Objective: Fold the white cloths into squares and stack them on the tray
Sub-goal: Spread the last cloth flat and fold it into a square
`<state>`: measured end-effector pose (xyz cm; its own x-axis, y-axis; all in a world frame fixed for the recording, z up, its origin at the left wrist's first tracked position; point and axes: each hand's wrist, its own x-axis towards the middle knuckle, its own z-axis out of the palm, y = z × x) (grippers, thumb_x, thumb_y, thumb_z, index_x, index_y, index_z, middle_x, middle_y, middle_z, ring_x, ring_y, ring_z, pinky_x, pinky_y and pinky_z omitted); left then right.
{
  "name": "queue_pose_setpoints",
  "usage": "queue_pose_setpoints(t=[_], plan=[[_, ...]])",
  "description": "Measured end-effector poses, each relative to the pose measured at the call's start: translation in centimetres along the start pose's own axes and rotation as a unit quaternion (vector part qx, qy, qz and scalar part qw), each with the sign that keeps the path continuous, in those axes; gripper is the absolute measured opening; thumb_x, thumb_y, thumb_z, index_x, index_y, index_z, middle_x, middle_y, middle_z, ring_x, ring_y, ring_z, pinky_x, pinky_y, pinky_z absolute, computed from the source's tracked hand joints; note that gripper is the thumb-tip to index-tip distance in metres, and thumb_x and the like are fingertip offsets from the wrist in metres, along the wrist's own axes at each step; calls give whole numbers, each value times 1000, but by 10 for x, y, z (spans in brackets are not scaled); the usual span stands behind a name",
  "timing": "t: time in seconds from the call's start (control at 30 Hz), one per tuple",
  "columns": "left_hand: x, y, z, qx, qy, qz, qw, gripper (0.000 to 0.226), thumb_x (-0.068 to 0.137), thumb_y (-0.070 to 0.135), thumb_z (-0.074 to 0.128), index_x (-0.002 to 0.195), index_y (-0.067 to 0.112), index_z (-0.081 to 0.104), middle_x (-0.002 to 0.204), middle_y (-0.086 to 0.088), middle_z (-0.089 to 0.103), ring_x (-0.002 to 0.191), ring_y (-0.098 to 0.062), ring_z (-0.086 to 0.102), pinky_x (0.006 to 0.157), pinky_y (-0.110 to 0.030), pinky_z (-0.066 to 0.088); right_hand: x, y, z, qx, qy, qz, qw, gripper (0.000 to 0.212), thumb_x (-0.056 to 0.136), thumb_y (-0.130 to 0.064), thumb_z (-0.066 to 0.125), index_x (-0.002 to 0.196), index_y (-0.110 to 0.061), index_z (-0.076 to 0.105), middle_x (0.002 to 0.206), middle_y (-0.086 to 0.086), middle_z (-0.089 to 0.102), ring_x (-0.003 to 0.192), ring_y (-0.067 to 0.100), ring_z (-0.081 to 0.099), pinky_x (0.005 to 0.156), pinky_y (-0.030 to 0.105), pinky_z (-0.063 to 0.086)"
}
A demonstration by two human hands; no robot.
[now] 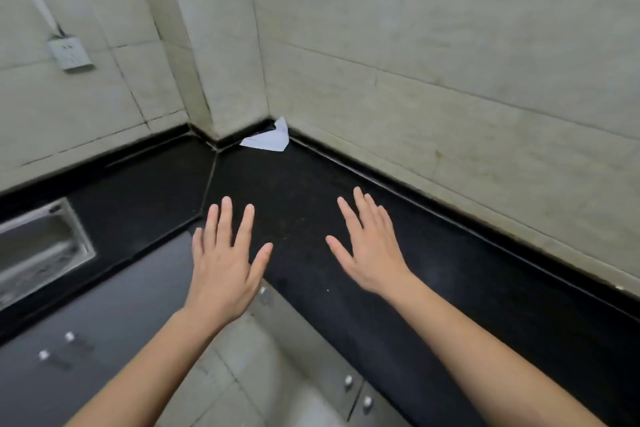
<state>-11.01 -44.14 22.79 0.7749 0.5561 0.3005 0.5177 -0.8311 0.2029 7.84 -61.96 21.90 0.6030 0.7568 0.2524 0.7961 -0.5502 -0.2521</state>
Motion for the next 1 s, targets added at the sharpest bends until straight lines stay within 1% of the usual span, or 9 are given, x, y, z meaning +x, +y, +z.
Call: queue_pose_setpoints(t=[0.13,0.3,0.4,0.57,0.7,0.8,0.9,1.0], plan=[[33,-74,-10,2,6,-23,1000,72,96,61,18,157,23,13,165,-9,-3,152,-27,-7,119,-54,13,59,-58,27,9,-7,-27,1000,71,102,-55,35,160,-23,11,167,9,-4,154,26,-2,125,43,2],[77,-126,9,-16,6,-47,999,74,95,62,15,158,23,12,165,-9,-4,152,-26,-8,119,-54,14,119,-87,61,0,-16,-40,999,70,102,-54,36,159,-22,12,167,9,-3,154,27,-2,124,43,3],[115,-156,27,-6,-6,-32,999,73,95,62,15,158,23,13,165,-10,-3,152,-27,-8,119,-54,14,162,-92,85,-9,-13,-32,999,70,101,-54,36,159,-22,14,167,10,-2,154,28,0,124,44,5],[197,-204,57,36,-29,-1,999,72,95,59,21,156,19,22,164,-16,8,151,-34,5,115,-59,22,244,-90,119,-6,-2,-3,1000,70,102,-54,35,159,-22,12,167,10,-2,154,29,0,125,45,6],[277,-243,66,61,-55,15,997,74,94,62,17,156,21,21,165,-13,7,152,-32,2,117,-58,20,324,-93,134,10,-14,24,1000,69,102,-54,32,159,-21,10,167,9,-4,154,27,-4,125,45,5],[331,-267,64,77,-55,23,995,75,94,61,16,156,21,22,164,-13,7,152,-31,3,117,-57,18,382,-95,140,4,-15,26,1000,68,102,-51,35,159,-19,15,167,11,3,154,29,2,124,45,10],[368,-289,70,66,-73,6,995,75,93,61,15,155,20,23,164,-14,11,152,-32,6,117,-57,19,427,-98,157,-9,-38,34,999,68,101,-48,41,157,-16,22,165,14,13,153,32,10,123,47,16],[399,-309,87,64,-86,15,994,77,92,62,11,156,21,20,165,-11,8,152,-30,1,119,-55,15,465,-101,176,-20,-69,44,996,68,101,-48,41,158,-17,19,166,14,11,153,32,9,123,46,15]])
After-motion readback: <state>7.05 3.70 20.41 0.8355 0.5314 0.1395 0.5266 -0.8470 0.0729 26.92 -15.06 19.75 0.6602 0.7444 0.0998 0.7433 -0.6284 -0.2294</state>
